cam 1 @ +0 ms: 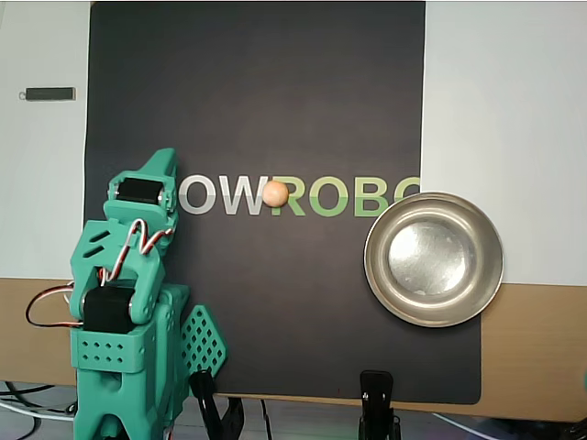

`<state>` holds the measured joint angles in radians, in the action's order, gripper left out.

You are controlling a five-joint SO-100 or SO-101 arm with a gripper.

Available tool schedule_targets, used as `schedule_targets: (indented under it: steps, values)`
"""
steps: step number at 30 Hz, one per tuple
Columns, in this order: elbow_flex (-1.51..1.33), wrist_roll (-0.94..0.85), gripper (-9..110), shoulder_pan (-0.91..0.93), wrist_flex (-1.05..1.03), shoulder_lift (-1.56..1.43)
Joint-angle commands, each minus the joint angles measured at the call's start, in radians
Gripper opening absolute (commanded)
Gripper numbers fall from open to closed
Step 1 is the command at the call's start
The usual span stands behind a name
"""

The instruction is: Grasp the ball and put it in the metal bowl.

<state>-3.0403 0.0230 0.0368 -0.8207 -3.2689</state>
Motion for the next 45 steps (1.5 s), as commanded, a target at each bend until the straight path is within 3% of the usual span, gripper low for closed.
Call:
schedule_targets:
  steps: [1,14,25,45]
  values:
    - [0.104,-0.003,0,0.008,-0.005,0.083]
    - [0.575,-0.003,0,0.094,-0.023,0.617]
    - [1.046,-0.005,0,0.101,-0.393,0.920]
    - [1.595,-0.005,0,0.095,-0.795,1.509]
